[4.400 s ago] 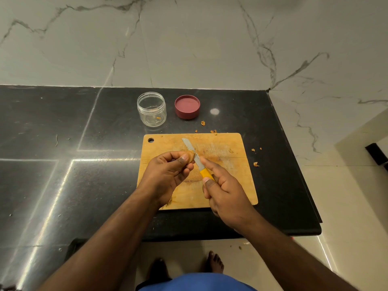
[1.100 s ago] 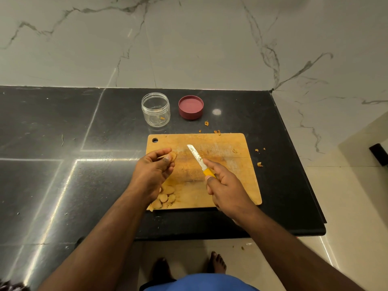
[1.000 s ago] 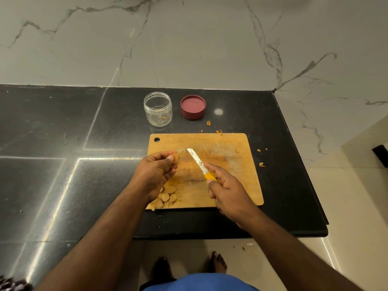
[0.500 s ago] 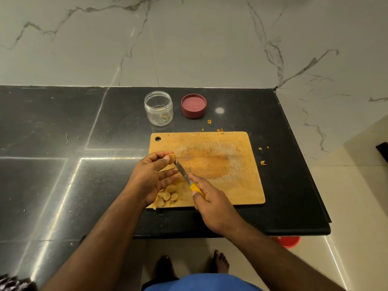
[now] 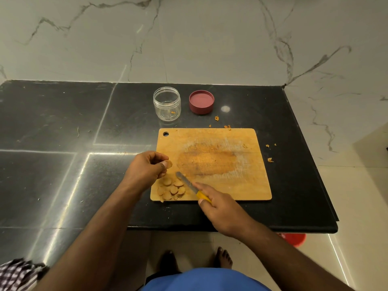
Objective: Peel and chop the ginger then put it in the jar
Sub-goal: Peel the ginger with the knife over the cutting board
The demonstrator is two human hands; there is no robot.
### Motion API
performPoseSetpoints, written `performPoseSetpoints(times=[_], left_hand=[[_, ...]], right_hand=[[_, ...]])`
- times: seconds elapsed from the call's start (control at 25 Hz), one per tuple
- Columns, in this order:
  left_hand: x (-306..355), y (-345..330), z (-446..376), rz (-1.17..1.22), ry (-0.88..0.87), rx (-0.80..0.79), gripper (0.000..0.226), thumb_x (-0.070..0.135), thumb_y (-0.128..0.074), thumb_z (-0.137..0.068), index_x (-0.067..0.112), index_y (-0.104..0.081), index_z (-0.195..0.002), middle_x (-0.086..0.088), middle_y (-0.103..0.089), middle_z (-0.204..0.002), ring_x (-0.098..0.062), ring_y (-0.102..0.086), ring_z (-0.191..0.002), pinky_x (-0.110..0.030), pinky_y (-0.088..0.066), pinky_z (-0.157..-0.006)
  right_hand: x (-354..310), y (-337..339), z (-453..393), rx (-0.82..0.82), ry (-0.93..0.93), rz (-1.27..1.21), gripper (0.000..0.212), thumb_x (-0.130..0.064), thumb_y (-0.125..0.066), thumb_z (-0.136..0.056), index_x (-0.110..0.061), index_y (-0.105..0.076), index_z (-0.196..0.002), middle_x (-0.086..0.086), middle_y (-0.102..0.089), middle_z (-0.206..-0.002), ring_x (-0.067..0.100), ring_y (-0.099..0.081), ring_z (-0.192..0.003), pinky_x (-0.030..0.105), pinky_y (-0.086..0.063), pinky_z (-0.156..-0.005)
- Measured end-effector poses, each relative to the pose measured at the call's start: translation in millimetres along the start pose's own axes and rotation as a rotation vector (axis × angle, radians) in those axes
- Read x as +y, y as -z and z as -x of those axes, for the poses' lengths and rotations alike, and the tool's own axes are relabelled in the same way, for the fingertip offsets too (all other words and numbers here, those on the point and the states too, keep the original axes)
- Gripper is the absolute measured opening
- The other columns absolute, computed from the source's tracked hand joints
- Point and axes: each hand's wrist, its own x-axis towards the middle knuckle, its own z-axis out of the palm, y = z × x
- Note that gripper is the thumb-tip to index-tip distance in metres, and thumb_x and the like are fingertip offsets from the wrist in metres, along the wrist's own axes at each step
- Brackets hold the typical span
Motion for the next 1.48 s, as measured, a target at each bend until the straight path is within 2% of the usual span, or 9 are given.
performPoseSetpoints(times=[0.2,0.4,0.48,0.64,0.84,1.0,1.12,1.28,1.48], left_hand=[[-4.1,0.0,1.6,0.057,0.025,-0.041,0.013,0.008,-0.07,-0.091,0.017,-0.071,-0.1,-0.008,-0.073,-0.096,-0.026,-0.07,-0.094,-0.043,-0.059,-0.087],[0.0,-11.1,4.5,0.088,0.014,-0.09,0.015,0.006,-0.065,-0.094,0.018,-0.071,-0.101,-0.008,-0.072,-0.095,-0.023,-0.071,-0.091,-0.032,-0.06,-0.077],[2.0,-15.5,5.2,0.128,0.018,-0.098,0.013,0.006,-0.065,-0.094,0.015,-0.07,-0.101,-0.009,-0.073,-0.095,-0.023,-0.071,-0.091,-0.03,-0.058,-0.074],[4.7,-17.5,1.8,0.197,0.029,-0.072,0.012,0.005,-0.068,-0.092,0.011,-0.068,-0.103,-0.012,-0.074,-0.096,-0.025,-0.073,-0.091,-0.031,-0.058,-0.074],[5.3,-20.1,0.6,0.124,-0.02,0.026,0.011,0.01,-0.073,-0.088,0.016,-0.07,-0.097,-0.008,-0.073,-0.093,-0.024,-0.068,-0.088,-0.037,-0.058,-0.077],[8.5,-36.6,-2.0,-0.092,-0.055,-0.03,0.012,0.015,-0.07,-0.091,0.025,-0.072,-0.098,0.001,-0.072,-0.093,-0.018,-0.069,-0.087,-0.042,-0.06,-0.08],[15.4,-46.9,-5.7,-0.427,-0.157,-0.007,0.023,0.022,-0.066,-0.095,0.027,-0.068,-0.117,0.006,-0.069,-0.116,-0.013,-0.063,-0.101,-0.029,-0.053,-0.077],[26.5,-50.5,-4.9,-0.47,-0.275,0.074,0.026,0.026,-0.062,-0.097,0.03,-0.066,-0.122,0.007,-0.066,-0.119,-0.008,-0.06,-0.097,-0.027,-0.052,-0.074],[28.6,-94.9,14.0,-0.624,-0.754,-0.146,0.052,0.008,-0.057,-0.096,0.039,-0.055,-0.138,0.003,-0.056,-0.122,-0.015,-0.053,-0.109,-0.034,-0.05,-0.088]], right_hand=[[7.2,10.1,3.3,0.092,0.006,-0.115,0.046,-0.023,-0.047,-0.102,-0.042,-0.043,-0.144,-0.016,-0.059,-0.082,0.004,-0.052,-0.064,0.025,-0.044,-0.06],[12.5,21.1,4.1,0.177,-0.001,-0.145,0.046,-0.021,-0.048,-0.102,-0.045,-0.044,-0.142,-0.014,-0.06,-0.081,0.003,-0.051,-0.064,0.025,-0.043,-0.058],[15.1,21.3,6.2,0.167,0.0,-0.068,0.046,-0.025,-0.047,-0.102,-0.044,-0.042,-0.144,-0.014,-0.063,-0.094,0.002,-0.052,-0.069,0.023,-0.043,-0.061],[11.8,8.4,16.6,0.032,0.026,0.03,0.048,-0.029,-0.046,-0.103,-0.043,-0.036,-0.148,-0.009,-0.059,-0.074,0.002,-0.05,-0.055,0.021,-0.038,-0.05],[17.0,13.9,17.8,0.101,0.023,-0.093,0.046,-0.03,-0.049,-0.101,-0.046,-0.041,-0.143,-0.008,-0.066,-0.11,0.02,-0.064,-0.087,0.041,-0.054,-0.078],[31.3,35.1,14.7,0.211,-0.024,-0.074,0.047,-0.024,-0.048,-0.102,-0.044,-0.042,-0.144,-0.019,-0.055,-0.105,0.004,-0.057,-0.078,0.021,-0.046,-0.066],[32.9,41.4,16.0,0.23,-0.034,-0.077,0.048,-0.024,-0.048,-0.102,-0.045,-0.041,-0.143,-0.019,-0.052,-0.105,0.001,-0.055,-0.083,0.015,-0.041,-0.068],[37.4,49.9,16.3,0.257,-0.057,-0.053,0.047,-0.025,-0.048,-0.102,-0.052,-0.04,-0.139,-0.016,-0.063,-0.097,0.017,-0.062,-0.078,0.032,-0.051,-0.065],[32.9,59.9,10.8,0.22,-0.107,-0.367,0.044,-0.021,-0.046,-0.103,-0.051,-0.045,-0.135,-0.016,-0.053,-0.088,-0.004,-0.044,-0.059,0.011,-0.035,-0.05]])
